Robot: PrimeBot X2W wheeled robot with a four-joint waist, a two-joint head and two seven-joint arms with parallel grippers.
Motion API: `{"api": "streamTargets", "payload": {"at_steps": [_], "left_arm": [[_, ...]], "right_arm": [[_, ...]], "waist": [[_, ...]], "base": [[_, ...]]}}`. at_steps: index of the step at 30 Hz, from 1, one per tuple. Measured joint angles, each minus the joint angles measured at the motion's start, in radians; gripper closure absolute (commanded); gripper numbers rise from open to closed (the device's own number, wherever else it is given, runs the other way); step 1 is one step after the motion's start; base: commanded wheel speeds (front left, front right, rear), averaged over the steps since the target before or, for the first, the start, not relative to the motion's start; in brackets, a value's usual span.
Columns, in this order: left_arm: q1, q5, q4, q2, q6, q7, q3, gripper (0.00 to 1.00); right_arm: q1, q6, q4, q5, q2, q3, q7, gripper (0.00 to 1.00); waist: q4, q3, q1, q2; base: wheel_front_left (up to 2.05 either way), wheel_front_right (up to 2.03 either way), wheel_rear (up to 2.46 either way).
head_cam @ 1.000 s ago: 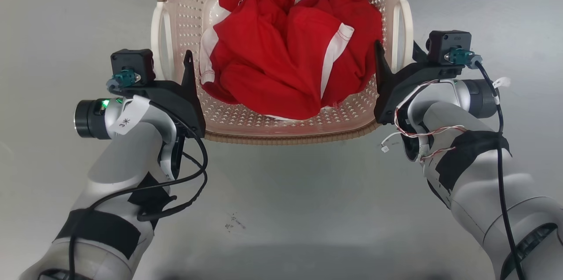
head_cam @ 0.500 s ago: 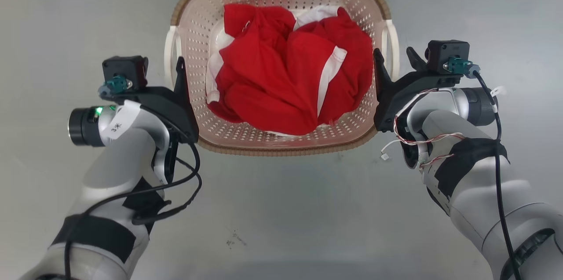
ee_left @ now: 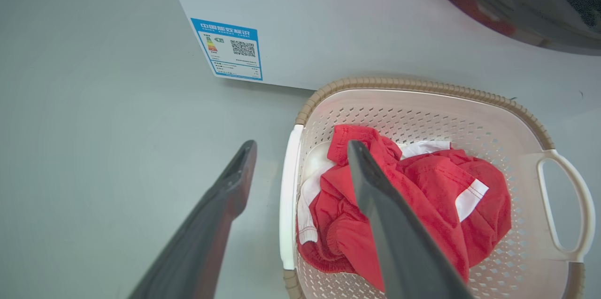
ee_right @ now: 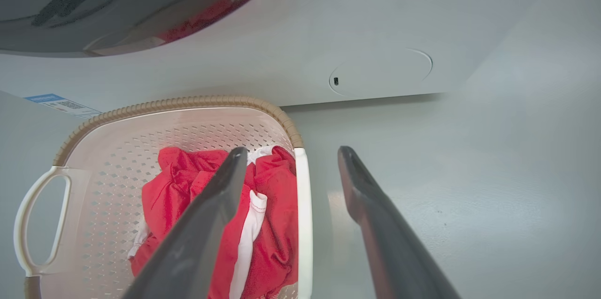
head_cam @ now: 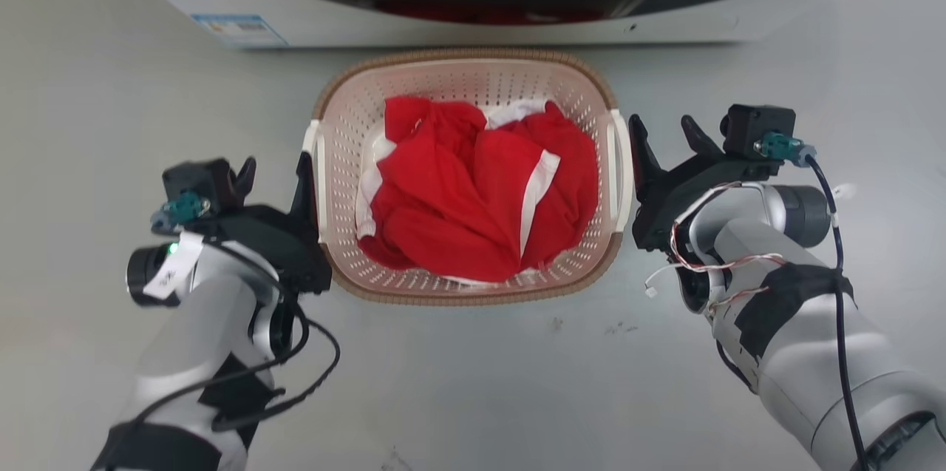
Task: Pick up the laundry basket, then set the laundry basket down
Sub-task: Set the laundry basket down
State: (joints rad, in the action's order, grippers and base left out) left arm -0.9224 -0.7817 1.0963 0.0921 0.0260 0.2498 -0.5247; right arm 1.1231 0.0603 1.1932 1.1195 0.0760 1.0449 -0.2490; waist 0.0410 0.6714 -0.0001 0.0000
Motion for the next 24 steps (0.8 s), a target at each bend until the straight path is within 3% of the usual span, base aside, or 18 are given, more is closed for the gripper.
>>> {"api": "streamTargets", "payload": {"at_steps": [10,24], "left_arm": [[0.205,0.029,-0.164,0.016,0.029,0.000,0.097,0.00],[0.501,0.148,-0.437,0.020,0.063,0.000,0.182,0.00]], "right_arm": [[-0.125,0.000,-0.103,-0.005,0.011,-0.111,0.000,0.00],[-0.398,0.020,-0.302,-0.140,0.050,-0.212,0.000,0.00]], "waist": [[-0.014,-0.144,-0.0001,-0.0001],[-0.034,-0.336,-0.0001,-0.0001]], "base": [[0.00,0.00,0.00],[0.00,0.00,0.00]]}}
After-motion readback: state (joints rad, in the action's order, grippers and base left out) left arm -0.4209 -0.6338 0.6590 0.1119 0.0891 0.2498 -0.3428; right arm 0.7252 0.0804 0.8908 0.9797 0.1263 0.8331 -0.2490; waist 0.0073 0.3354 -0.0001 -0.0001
